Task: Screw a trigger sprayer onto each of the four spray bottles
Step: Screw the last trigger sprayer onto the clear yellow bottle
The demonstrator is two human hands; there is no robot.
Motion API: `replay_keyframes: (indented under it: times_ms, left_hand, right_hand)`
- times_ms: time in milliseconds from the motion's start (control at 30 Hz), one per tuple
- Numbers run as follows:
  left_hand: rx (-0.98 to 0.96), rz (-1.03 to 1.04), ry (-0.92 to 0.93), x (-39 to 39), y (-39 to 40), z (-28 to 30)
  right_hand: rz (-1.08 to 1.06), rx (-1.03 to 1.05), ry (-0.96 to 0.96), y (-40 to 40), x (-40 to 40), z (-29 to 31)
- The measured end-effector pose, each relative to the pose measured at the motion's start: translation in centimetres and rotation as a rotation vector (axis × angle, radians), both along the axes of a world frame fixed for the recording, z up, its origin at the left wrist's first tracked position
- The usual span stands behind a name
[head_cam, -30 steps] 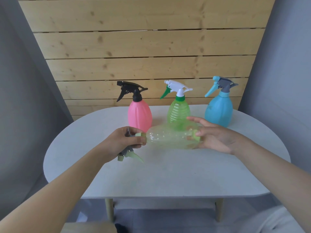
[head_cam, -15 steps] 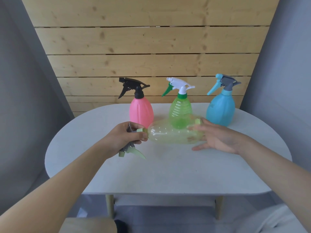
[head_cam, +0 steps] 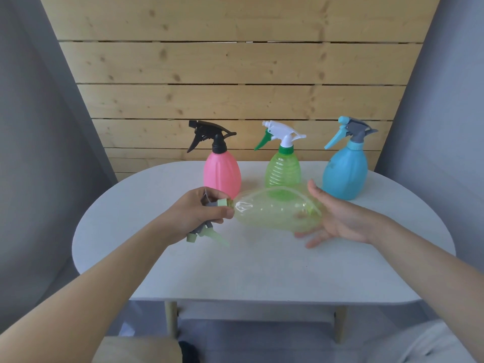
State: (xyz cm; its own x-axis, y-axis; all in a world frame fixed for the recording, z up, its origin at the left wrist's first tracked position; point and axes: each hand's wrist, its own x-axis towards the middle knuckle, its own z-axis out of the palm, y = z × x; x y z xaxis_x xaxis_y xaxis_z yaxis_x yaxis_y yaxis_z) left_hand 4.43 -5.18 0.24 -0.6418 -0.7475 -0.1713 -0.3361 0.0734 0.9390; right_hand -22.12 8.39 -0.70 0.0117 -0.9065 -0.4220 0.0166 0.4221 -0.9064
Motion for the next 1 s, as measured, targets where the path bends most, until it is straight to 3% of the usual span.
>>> replay_keyframes:
  times_ms: [67, 167, 300, 433, 567, 733, 833, 1000]
  left_hand:
    - [0.019, 0.018, 0.002, 0.0, -0.2, -0.1]
    - [0.041, 0.013, 0.018, 0.2, -0.4, 0.0]
    - [-0.013, -0.056, -0.041, 0.1, 0.1, 0.2]
    - [-0.004, -0.072, -0.072, -0.1, 0.3, -0.3]
    - [0.035, -0.021, -0.039, -0.1, -0.1, -0.4]
    - [0.042, 0.015, 0.034, -0.1, -0.1, 0.2]
    - [-0.036, 0.004, 0.029, -0.3, 0.3, 0.6]
    - [-0.100, -0.095, -0.063, -0.4, 0.8, 0.7]
  right_hand:
    - [-0.064, -0.153, -0.121, 0.0, -0.1, 0.2]
    - [-0.063, -0.226, -0.083, 0.0, -0.2, 0.6]
    - [-0.089, -0.008, 0.196, -0.1, 0.3, 0.8]
    - [-0.015, 0.128, 0.190, 0.2, 0.4, 0.2]
    - [-0.067, -0.108, -0.062, 0.1, 0.3, 0.6]
    - [-0.086, -0.301, -0.063, 0.1, -0.3, 1.2]
    - [-0.130, -0.207, -0.014, 0.0, -0.2, 1.4]
    - [-0.068, 0.179, 0.229, 0.0, 0.3, 0.7]
